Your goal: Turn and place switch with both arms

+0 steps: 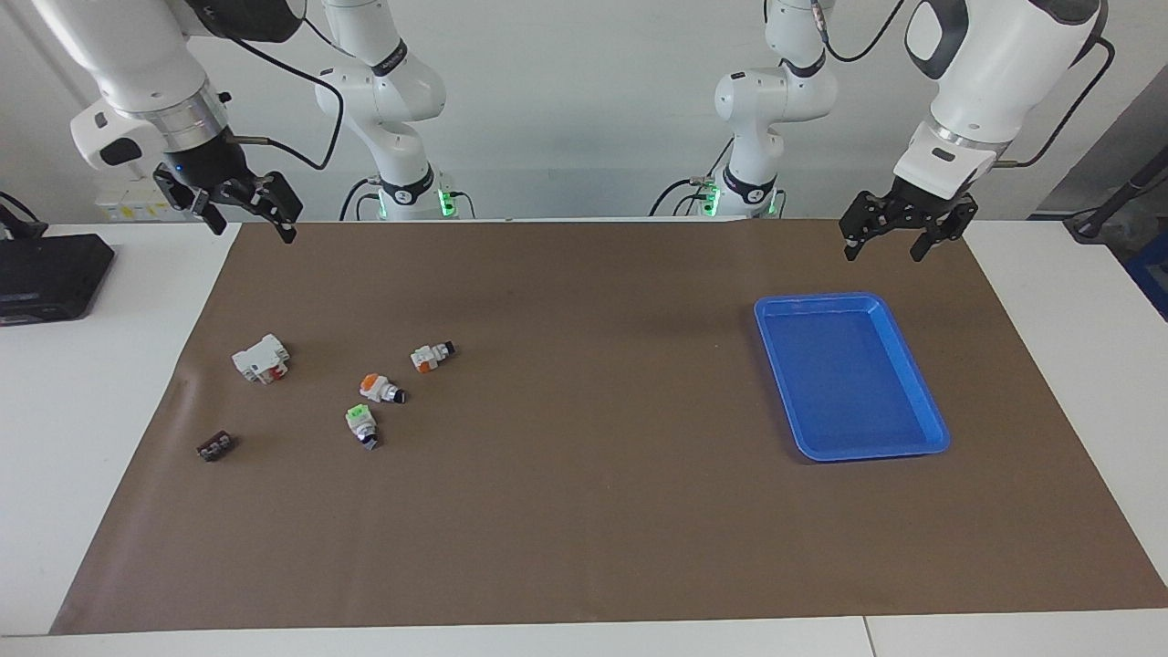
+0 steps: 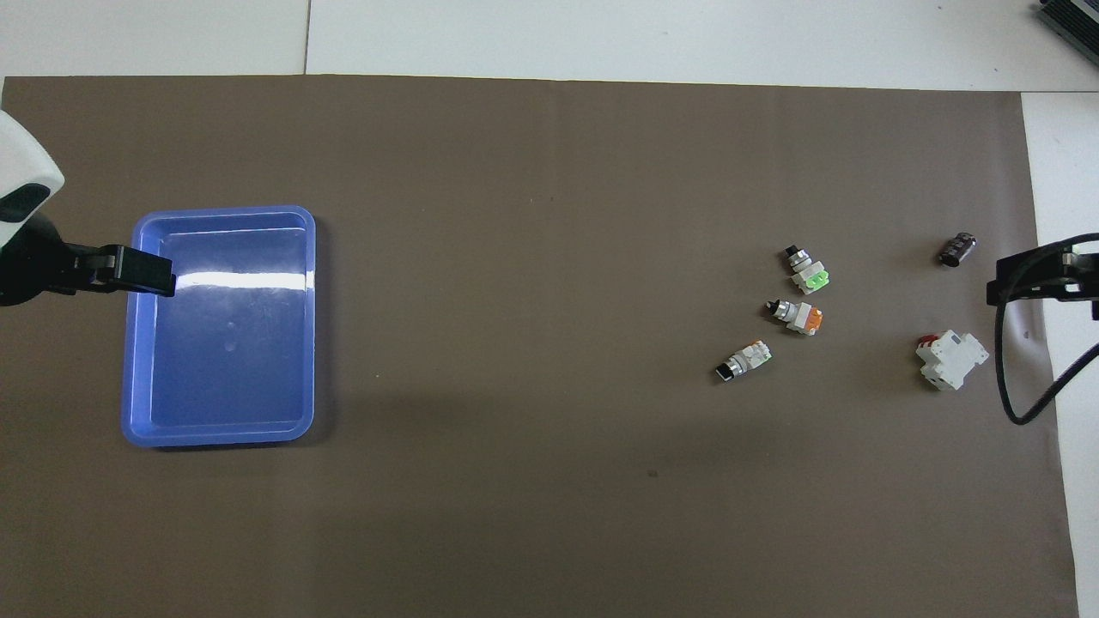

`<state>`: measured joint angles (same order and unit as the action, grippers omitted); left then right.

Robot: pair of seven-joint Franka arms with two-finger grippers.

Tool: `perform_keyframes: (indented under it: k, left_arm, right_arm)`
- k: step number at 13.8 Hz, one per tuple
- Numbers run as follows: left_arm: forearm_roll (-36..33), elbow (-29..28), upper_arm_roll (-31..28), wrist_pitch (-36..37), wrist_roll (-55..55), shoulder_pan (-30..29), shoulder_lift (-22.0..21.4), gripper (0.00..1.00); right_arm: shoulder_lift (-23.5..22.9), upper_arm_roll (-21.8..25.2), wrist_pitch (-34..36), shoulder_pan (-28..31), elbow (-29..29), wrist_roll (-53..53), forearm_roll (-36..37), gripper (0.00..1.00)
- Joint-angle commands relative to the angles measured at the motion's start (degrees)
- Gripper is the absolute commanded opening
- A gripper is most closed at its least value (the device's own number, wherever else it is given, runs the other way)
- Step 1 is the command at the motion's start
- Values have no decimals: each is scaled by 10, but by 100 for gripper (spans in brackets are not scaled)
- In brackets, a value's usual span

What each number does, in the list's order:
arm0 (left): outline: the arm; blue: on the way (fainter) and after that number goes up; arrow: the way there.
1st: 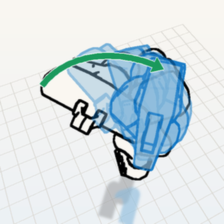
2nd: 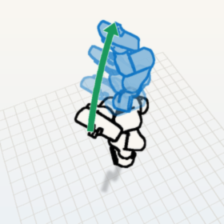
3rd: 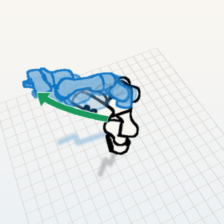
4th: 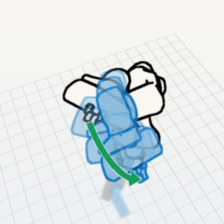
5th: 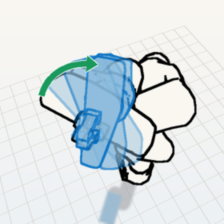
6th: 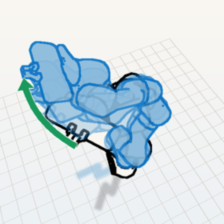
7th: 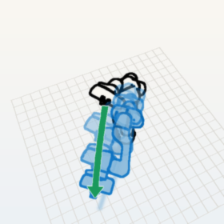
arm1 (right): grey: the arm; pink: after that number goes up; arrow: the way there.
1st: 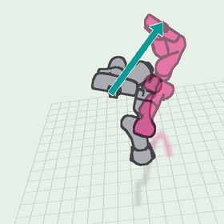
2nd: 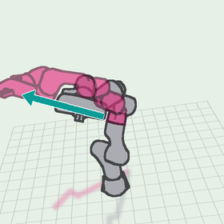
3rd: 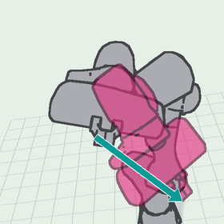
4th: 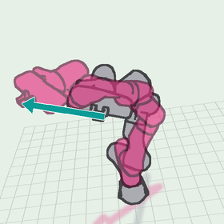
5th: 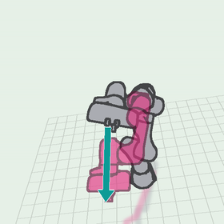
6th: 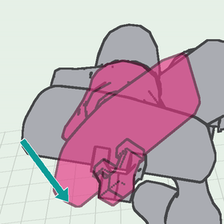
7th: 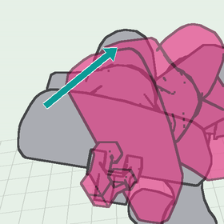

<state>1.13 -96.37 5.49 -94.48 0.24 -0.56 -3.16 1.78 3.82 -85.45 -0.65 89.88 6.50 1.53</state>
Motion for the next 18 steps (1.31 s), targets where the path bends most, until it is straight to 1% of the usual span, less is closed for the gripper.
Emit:
perform_keyframes:
  k: [1, 11, 13, 16, 17, 18]
  left_arm:
    - [-9, -16, 0, 1, -2, -4, -14, 100]
    - [-9, -16, 0, 1, -2, -4, -14, 100]
    - [-9, -16, 0, 1, -2, -4, -14, 100]
    - [-9, -16, 0, 1, -2, -4, -14, 100]
    - [-10, -16, 0, 1, -2, -4, -14, 100]
    - [-9, -16, 0, 1, -2, -4, -14, 100]
  right_arm:
    - [2, -2, 15, 0, -4, -6, 0, 100]
    - [4, -2, 7, 1, -4, -3, 1, 100]
    - [8, -2, -23, 0, 3, -10, 0, 100]
    - [19, -6, -95, -9, 48, 12, -4, 100]
    - [19, -6, -110, -9, 63, 34, -5, 100]
    - [20, -7, -143, -13, 92, 72, -7, 100]
